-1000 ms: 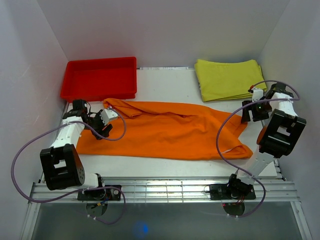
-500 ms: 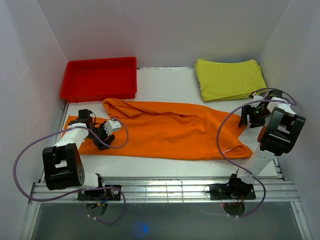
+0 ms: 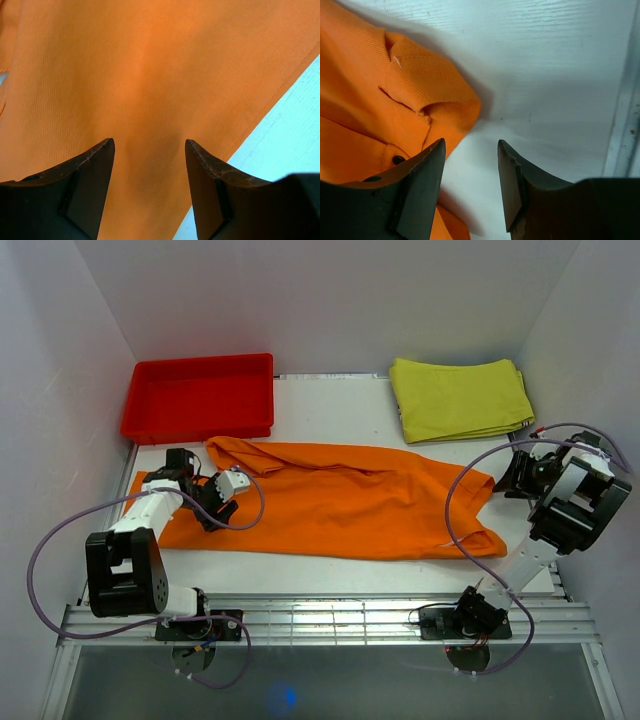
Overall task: Fold and stack the trousers
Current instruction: Flatten the trousers out
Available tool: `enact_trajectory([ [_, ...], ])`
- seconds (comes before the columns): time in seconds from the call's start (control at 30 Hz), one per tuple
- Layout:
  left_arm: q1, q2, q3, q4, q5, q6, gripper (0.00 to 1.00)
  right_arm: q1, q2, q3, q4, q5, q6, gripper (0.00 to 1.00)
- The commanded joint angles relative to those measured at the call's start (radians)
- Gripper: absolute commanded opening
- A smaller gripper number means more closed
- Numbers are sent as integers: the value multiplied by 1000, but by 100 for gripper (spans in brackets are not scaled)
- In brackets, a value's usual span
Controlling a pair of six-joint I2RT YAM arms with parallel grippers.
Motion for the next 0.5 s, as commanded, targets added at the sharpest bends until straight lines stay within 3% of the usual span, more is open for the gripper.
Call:
enact_trajectory([
  [0.0,-53,-14,30,-18,-10,-11,69,1,79,-45,68,-113,115,52],
  [0.17,-119,-14,35,-27,-41,-34,69,45,120,-93,133,-113,149,51],
  [0.2,-125,-6,35,-25,-41,-38,68,54,124,-101,145,-121,154,47],
  [0.23,-132,3,24,-28,-33,-43,66,59,135,-89,148,-126,160,29],
  [0.3,-136,17,-26,-28,-55,-22,52,57,150,1,127,-77,140,8],
  [0.37,-136,55,-120,-74,-134,50,20,56,146,127,101,-38,83,8],
  [0.47,-136,38,-155,-116,-165,93,13,56,147,245,76,-26,36,8],
])
